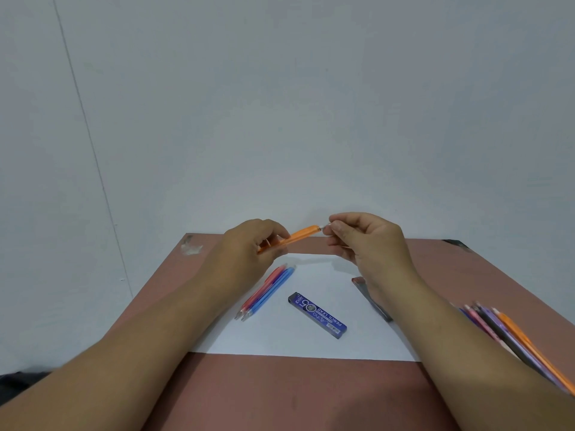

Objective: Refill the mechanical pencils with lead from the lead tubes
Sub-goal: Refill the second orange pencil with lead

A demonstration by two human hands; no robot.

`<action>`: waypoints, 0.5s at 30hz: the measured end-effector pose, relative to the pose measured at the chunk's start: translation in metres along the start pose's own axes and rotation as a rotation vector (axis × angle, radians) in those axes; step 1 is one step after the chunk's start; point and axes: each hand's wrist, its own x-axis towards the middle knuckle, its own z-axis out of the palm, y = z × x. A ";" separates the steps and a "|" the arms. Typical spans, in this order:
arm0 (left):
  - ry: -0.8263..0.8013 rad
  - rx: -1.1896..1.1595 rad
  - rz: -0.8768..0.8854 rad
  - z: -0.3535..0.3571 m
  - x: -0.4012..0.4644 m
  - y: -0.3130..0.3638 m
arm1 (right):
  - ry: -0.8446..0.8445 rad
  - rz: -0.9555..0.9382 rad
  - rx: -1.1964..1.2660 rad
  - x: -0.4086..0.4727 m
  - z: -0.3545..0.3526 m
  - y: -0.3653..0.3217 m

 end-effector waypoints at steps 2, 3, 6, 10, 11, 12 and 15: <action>-0.001 0.003 0.006 0.000 0.000 0.000 | -0.003 0.003 0.002 0.000 0.000 0.000; -0.003 0.008 0.011 0.000 0.000 0.000 | -0.004 0.005 0.002 -0.001 0.001 0.000; -0.001 0.012 0.023 0.000 0.000 0.001 | -0.009 0.004 0.010 -0.001 0.001 0.000; 0.001 0.021 0.024 0.000 0.001 0.001 | -0.009 0.007 0.017 0.000 0.001 0.001; 0.005 0.024 0.027 0.001 0.001 0.001 | -0.010 0.004 0.017 0.000 0.001 0.001; 0.011 0.026 0.033 0.001 0.000 0.001 | -0.011 0.001 0.016 0.000 0.001 0.001; 0.014 0.025 0.033 0.002 0.000 0.001 | -0.016 -0.003 0.012 0.001 0.001 0.003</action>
